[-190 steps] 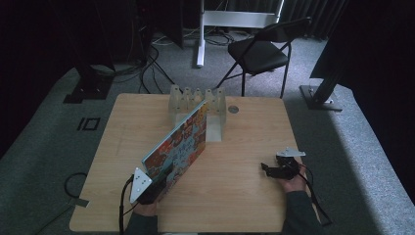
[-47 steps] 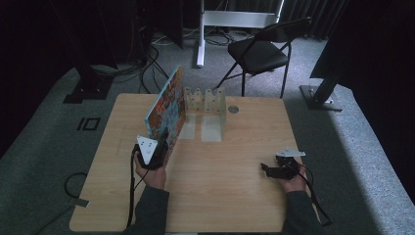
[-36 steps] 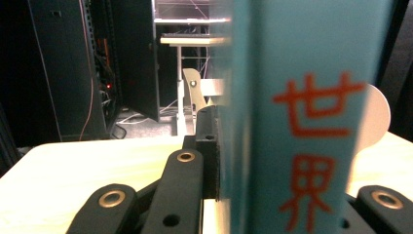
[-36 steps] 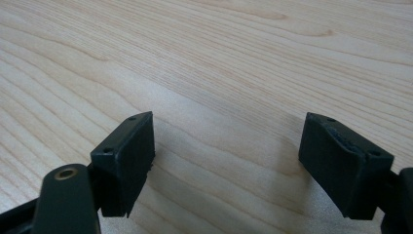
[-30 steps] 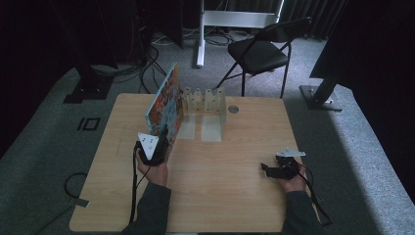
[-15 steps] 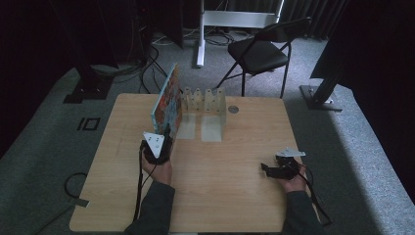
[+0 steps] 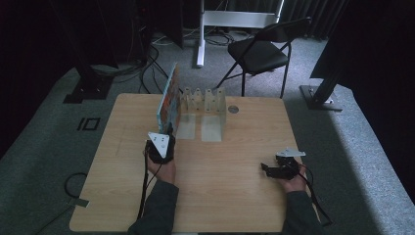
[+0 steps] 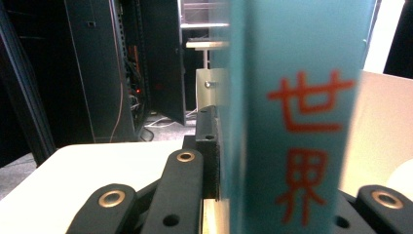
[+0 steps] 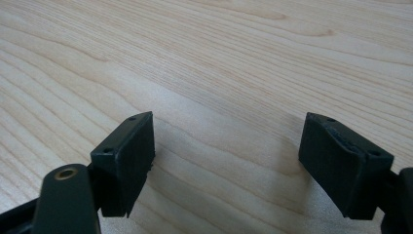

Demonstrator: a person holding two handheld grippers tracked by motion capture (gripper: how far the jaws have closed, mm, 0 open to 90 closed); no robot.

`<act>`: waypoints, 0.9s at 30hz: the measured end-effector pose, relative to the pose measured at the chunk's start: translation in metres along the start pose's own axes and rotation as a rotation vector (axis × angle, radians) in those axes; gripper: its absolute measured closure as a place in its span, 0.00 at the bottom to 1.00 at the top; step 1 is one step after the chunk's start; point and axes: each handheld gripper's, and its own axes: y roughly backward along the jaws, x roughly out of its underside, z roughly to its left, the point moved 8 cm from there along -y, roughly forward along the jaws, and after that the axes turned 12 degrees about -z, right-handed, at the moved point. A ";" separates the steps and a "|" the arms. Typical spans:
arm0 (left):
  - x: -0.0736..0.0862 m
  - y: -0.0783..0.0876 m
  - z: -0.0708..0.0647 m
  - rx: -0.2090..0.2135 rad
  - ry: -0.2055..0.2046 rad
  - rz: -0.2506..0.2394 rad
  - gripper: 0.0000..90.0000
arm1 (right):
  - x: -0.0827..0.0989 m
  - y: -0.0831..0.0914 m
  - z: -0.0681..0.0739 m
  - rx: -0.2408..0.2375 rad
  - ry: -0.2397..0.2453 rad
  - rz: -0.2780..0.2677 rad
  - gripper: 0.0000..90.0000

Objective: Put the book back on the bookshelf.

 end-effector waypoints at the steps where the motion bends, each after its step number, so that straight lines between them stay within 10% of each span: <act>1: 0.001 -0.001 0.000 0.000 0.006 0.000 0.90 | 0.000 0.000 0.000 0.000 0.000 0.000 0.23; 27: 0.009 -0.008 -0.007 -0.027 -0.023 -0.010 0.90 | 0.000 0.000 0.000 -0.001 -0.002 -0.001 0.23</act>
